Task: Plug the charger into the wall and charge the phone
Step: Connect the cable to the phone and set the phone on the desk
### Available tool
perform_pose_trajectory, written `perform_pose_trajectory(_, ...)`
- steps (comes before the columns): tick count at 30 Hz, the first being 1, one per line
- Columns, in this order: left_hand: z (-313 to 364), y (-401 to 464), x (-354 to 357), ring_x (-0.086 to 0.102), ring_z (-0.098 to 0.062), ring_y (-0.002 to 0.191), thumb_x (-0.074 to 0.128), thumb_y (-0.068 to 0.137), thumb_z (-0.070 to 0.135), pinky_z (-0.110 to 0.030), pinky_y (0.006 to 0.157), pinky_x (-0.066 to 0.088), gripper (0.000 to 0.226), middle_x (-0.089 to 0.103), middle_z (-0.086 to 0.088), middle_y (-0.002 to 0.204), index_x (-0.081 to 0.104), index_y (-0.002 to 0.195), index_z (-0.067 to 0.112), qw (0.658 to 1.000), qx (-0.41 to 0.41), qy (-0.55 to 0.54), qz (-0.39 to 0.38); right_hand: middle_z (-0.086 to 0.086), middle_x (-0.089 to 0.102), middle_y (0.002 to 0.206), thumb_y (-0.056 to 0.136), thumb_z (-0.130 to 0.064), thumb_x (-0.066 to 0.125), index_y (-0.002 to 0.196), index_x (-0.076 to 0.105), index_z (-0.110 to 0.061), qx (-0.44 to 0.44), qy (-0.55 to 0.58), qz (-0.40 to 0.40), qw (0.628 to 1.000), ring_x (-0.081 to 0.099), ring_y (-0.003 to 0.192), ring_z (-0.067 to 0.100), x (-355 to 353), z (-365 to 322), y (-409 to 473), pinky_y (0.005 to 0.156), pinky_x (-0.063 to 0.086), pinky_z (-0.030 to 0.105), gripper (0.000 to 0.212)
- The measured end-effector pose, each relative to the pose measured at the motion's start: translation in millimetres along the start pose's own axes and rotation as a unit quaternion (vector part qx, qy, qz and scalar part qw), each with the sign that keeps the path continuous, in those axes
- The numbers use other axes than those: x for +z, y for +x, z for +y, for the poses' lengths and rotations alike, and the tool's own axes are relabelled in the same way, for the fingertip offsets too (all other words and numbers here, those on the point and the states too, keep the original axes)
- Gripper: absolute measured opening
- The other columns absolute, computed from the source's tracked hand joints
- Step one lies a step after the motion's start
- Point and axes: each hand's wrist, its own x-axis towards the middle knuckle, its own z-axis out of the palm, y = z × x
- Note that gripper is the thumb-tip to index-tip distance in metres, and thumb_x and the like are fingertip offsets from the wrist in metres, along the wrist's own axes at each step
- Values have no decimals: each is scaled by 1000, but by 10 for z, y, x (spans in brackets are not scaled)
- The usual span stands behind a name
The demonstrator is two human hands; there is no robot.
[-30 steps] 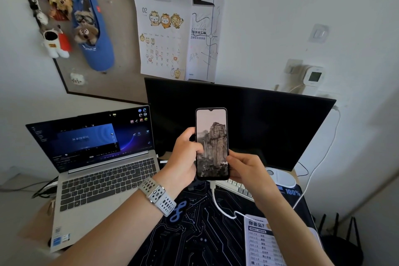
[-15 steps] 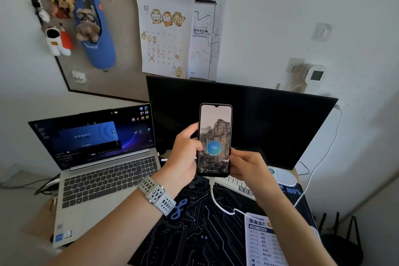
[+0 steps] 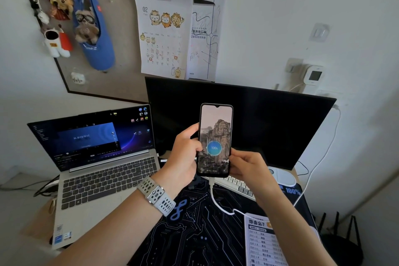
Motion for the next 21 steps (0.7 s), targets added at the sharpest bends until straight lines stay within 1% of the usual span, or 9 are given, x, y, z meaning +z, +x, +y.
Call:
perform_pose_trajectory(1, -1, 2, 0, 64, -31, 107, 29, 73, -19, -45, 91, 53, 71, 73, -14, 107, 68, 112, 26, 1000, 0, 1, -1, -6, 80, 92, 100, -10, 44, 87, 78, -38, 0, -1, 1, 1000, 75, 87, 11, -1, 1, 1, 67, 55, 11, 46)
perform_pose_trajectory(3, -6, 7, -3, 64, -30, 107, 30, 73, -19, -40, 85, 54, 71, 73, -15, 107, 67, 115, 25, 1000, -1, 3, -1, -6, 80, 92, 100, -9, 45, 86, 78, -38, 0, -3, 2, 1000, 75, 87, 11, -4, 5, 2, 67, 55, 11, 46)
perform_pose_trajectory(4, -10, 8, -6, 64, -29, 106, 30, 73, -18, -37, 81, 54, 71, 74, -13, 105, 69, 112, 27, 1000, -1, 2, -2, -7, 80, 91, 100, -10, 45, 86, 78, -38, 0, -4, 3, 1000, 75, 86, 10, -7, 6, 2, 67, 55, 11, 46)
perform_pose_trajectory(6, -11, 8, -6, 67, -25, 101, 31, 73, -18, -34, 76, 55, 72, 76, -8, 99, 72, 100, 35, 1000, -1, -3, -8, -7, 80, 92, 100, -9, 44, 88, 78, -37, 1, -7, 5, 1000, 75, 87, 10, -11, 4, 2, 67, 55, 10, 45)
perform_pose_trajectory(8, -12, 7, -7, 67, -24, 100, 31, 73, -17, -36, 77, 56, 72, 76, -6, 98, 73, 95, 37, 1000, -1, -5, -15, -6, 80, 92, 100, -8, 44, 88, 77, -36, 2, -8, 5, 1000, 75, 87, 10, -13, 2, 2, 67, 55, 10, 45)
perform_pose_trajectory(11, -18, 11, -13, 67, -27, 102, 31, 74, -16, -39, 79, 57, 71, 76, -8, 100, 73, 98, 36, 1000, -1, -8, -19, -5, 80, 92, 100, -7, 44, 89, 77, -33, 2, -8, 5, 1000, 75, 88, 11, -16, 1, 1, 67, 55, 11, 43)
perform_pose_trajectory(14, -22, 15, -15, 67, -26, 103, 31, 73, -16, -41, 82, 57, 72, 76, -7, 102, 72, 101, 36, 1000, -1, -10, -20, -5, 80, 92, 100, -7, 43, 94, 76, -31, 4, -11, 4, 1000, 75, 87, 11, -18, 4, 4, 67, 55, 11, 41)
perform_pose_trajectory(18, -26, 22, -16, 67, -23, 102, 31, 73, -16, -36, 78, 55, 72, 76, -6, 101, 70, 109, 32, 1000, -3, -8, -17, -5, 80, 93, 100, -7, 43, 95, 76, -30, 4, -16, 5, 1000, 75, 88, 10, -23, 11, -1, 67, 55, 10, 40)
perform_pose_trajectory(21, -32, 24, -15, 67, -22, 102, 31, 73, -17, -36, 80, 54, 71, 76, -5, 100, 70, 109, 32, 1000, -6, -9, -14, -5, 80, 92, 100, -7, 43, 94, 77, -31, 2, -25, 4, 1000, 75, 87, 10, -29, 22, -1, 67, 55, 10, 42)
